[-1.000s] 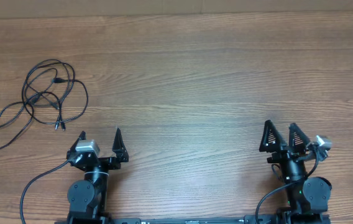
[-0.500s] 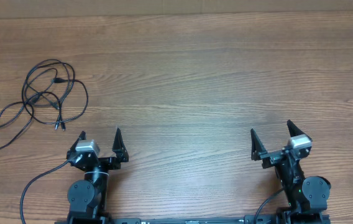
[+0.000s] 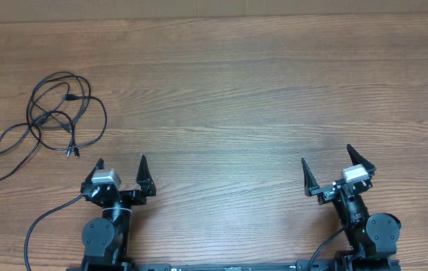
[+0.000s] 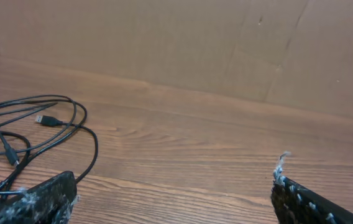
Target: Untangle cables
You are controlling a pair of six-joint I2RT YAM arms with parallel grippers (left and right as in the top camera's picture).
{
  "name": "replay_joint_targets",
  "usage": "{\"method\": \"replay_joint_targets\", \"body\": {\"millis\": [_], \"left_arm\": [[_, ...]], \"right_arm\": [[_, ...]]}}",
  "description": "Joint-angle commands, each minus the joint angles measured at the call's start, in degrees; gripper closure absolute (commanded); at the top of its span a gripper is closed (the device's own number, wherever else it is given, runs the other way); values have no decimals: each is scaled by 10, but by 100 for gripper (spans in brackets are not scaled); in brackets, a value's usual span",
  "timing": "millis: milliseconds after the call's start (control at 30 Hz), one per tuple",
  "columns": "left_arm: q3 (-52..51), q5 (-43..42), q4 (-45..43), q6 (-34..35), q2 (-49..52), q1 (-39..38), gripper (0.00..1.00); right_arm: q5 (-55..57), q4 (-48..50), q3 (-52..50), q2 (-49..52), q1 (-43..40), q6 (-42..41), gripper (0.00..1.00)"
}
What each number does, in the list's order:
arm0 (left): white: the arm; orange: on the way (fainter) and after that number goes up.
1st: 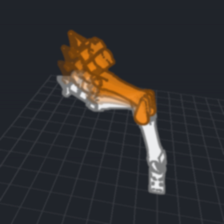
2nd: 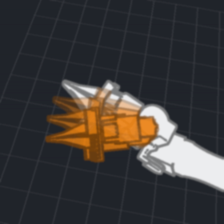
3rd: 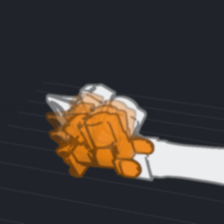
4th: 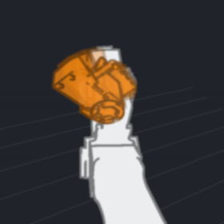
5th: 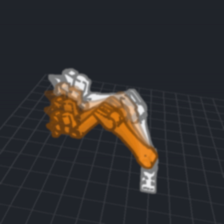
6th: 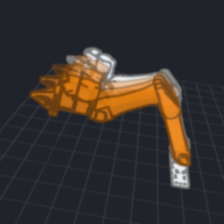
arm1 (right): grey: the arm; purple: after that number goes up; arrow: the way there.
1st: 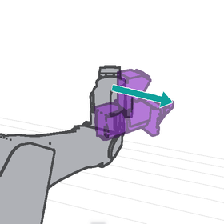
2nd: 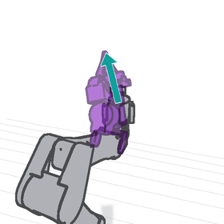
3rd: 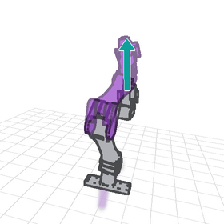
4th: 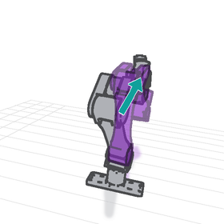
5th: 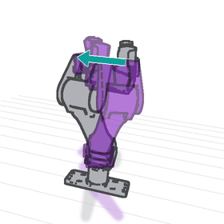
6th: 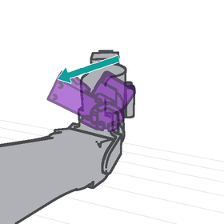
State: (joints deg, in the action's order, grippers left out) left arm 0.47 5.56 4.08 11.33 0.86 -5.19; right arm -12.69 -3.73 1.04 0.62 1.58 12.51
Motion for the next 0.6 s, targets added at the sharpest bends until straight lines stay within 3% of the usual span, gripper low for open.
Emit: {"method": "replay_joint_targets", "body": {"millis": [0, 167, 300, 567], "left_arm": [[-2, -5, 0, -15, -6, 5, 1], [-2, -5, 0, -15, -6, 5, 0], [-2, -5, 0, -15, -6, 5, 0], [-2, -5, 0, -15, -6, 5, 0]], "right_arm": [[-3, 3, -6, -5, -2, 27, 0], [-3, 3, -6, -5, -2, 14, 0], [-2, 3, -6, -5, -2, -158, 0], [0, 3, -6, -5, -2, -168, 0]]}}
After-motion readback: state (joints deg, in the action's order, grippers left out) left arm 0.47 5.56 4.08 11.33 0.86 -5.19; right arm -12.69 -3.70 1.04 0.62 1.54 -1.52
